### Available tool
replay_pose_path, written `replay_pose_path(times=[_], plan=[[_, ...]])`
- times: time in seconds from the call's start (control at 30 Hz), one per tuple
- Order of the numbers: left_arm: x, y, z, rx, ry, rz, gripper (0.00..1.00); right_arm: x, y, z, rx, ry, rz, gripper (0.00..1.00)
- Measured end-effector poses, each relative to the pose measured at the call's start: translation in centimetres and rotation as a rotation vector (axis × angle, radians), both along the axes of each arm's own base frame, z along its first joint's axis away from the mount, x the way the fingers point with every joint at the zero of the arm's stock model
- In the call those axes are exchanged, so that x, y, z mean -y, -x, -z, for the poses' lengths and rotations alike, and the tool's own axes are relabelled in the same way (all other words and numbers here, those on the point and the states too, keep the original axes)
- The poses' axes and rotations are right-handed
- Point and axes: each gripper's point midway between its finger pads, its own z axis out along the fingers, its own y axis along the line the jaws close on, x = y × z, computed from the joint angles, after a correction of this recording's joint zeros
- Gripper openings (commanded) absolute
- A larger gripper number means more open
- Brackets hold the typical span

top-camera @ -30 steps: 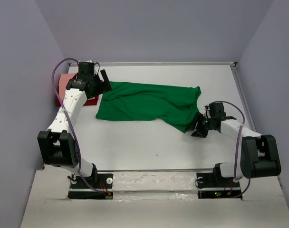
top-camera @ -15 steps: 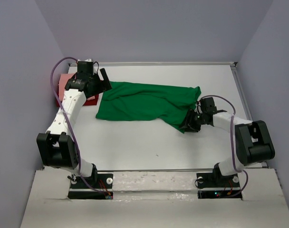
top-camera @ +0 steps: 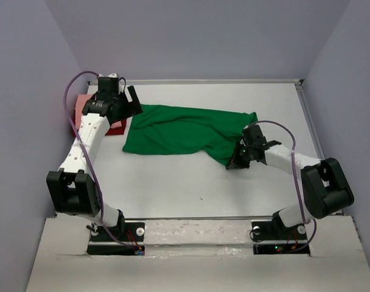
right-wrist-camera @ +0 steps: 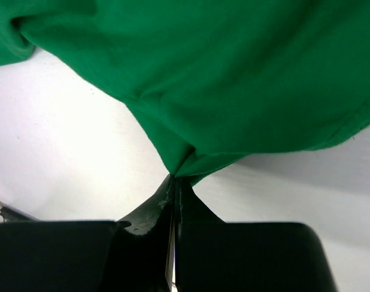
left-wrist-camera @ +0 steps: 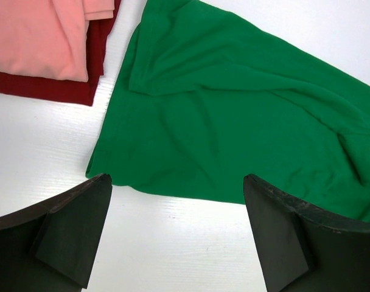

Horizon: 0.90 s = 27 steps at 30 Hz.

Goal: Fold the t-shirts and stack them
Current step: Flatten the tshirt out

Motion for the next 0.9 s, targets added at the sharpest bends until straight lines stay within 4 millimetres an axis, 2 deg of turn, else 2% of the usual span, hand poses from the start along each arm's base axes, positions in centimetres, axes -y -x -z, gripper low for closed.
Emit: replay_pose_path(times=[0.17,0.43,0.73,0.9], plan=[[-0.1,0.0,0.0,0.000,-0.007,0.001,0.99,0.8,-1.1,-2.2,0.057,0.095,0.082,0.00],[-0.5,0.3,0.4,-0.010,-0.033,0.001,0.99,4.8,-1.8,-6.4,0.151,0.243,0.259,0.00],[-1.9,2.7,1.8,-0.045,-0.095,-0.026,0.99,6.5,-1.5,-7.5,0.137,0.323,0.310,0.00],[-2.6,3.6,2.1,-0.060,-0.127,-0.041,0.99,6.8,-2.6,-10.0,0.174,0.338,0.333,0.00]])
